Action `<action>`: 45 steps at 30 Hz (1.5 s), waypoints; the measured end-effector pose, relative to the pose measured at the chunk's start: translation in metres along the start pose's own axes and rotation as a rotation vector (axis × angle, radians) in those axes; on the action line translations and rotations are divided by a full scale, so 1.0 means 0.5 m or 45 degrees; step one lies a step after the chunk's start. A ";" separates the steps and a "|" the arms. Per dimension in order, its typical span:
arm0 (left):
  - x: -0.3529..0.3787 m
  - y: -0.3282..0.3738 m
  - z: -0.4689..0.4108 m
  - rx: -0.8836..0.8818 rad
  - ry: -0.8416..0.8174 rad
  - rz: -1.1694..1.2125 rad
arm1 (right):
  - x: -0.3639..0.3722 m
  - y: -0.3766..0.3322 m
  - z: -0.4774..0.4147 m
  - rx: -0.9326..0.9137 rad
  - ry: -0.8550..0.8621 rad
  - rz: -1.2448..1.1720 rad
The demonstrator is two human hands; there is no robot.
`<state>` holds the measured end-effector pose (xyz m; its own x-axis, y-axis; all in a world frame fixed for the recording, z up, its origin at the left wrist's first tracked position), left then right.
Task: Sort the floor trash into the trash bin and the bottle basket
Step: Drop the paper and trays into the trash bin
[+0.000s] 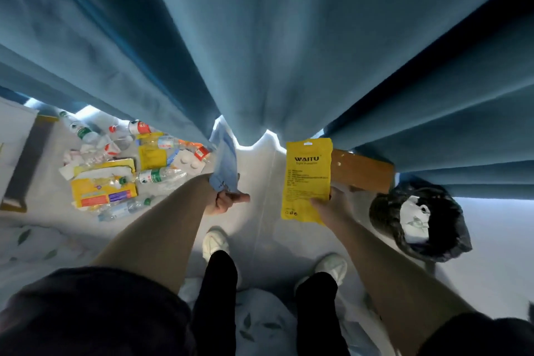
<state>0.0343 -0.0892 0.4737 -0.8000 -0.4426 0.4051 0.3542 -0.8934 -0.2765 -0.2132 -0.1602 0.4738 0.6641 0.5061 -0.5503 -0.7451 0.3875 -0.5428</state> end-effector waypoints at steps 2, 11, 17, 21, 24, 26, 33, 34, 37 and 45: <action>0.094 0.003 -0.010 0.131 -0.097 -0.142 | -0.072 0.056 0.004 -0.001 0.024 0.014; 0.360 0.022 -0.141 0.317 0.676 -0.301 | -0.320 0.347 0.043 0.206 0.214 -0.154; 0.565 0.042 -0.259 0.655 1.207 -1.006 | -0.396 0.521 0.085 0.309 0.309 -0.399; 0.706 0.026 -0.364 0.784 1.352 -1.408 | -0.436 0.654 0.113 0.447 0.422 -0.554; 0.791 0.002 -0.454 0.839 1.370 -1.627 | -0.464 0.753 0.113 0.557 0.446 -0.618; 0.834 -0.014 -0.521 0.856 1.338 -1.701 | -0.479 0.816 0.102 0.613 0.469 -0.674; 0.930 -0.031 -0.754 0.808 1.255 -1.805 | -0.478 1.003 0.003 0.761 0.579 -0.992; 0.931 -0.028 -0.773 0.784 1.247 -1.803 | -0.473 1.012 -0.011 0.777 0.571 -1.027; 0.928 -0.017 -0.863 0.673 1.168 -1.688 | -0.442 1.057 -0.071 0.816 0.529 -1.099; 0.891 0.010 -0.994 0.423 1.227 -2.165 | -0.370 1.103 -0.208 0.827 0.393 -0.888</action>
<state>-0.5610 -0.2519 0.2197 -0.2624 0.8104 -0.5238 -0.9530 -0.3027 0.0091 -0.7405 -0.1201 0.2103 0.8837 -0.1810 -0.4317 -0.0112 0.9138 -0.4061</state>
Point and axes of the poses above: each hand's wrist, its own z-axis away from the middle knuckle, its own x-axis out of the palm, y = z × x, the point moved 6 cm from there along -z, towards the middle knuckle, and after that the axes turned 8 degrees about -x, right-handed, at the moved point
